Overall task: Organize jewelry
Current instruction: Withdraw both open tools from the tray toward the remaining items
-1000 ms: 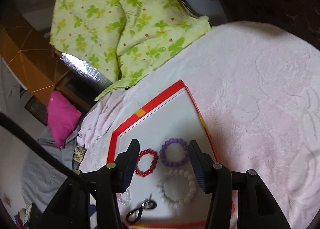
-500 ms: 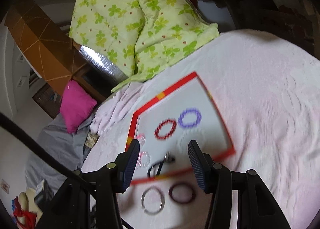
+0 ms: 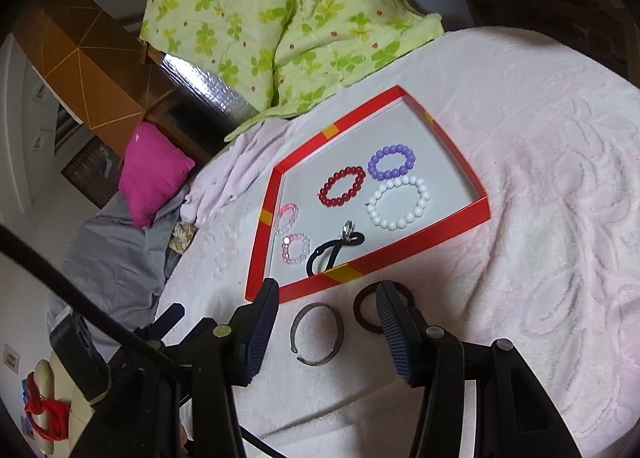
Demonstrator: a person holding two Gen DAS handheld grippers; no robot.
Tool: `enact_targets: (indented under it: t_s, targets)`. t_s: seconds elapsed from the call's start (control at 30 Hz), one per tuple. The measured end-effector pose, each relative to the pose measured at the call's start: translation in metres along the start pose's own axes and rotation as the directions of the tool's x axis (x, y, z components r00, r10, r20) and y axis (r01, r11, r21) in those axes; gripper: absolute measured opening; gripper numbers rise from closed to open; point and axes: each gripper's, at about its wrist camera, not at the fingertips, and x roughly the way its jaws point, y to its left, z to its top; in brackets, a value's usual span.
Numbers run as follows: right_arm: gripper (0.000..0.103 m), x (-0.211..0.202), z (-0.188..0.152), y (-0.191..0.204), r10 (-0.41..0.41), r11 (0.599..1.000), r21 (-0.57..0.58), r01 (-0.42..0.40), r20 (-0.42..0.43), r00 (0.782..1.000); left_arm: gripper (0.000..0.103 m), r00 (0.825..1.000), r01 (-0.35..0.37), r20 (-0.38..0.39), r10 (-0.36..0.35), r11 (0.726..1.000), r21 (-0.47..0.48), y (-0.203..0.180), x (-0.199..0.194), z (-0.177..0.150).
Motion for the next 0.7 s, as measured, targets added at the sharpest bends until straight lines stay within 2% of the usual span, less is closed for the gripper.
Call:
enact_targets:
  t_s: [0.4,0.7]
  targets:
    - [0.055,0.022,0.0,-0.017,0.032,0.994,0.104,-0.023,-0.087,0.996,0.074,0.997,-0.02,-0.08,0.021,1.0,0.008,-0.002,0.019,-0.002]
    - [0.055,0.013,0.005,-0.026,0.012,0.996,0.09,-0.004,-0.083,0.996,0.074,0.988,0.035,-0.148,-0.039,0.999,-0.03,-0.004,0.032,-0.007]
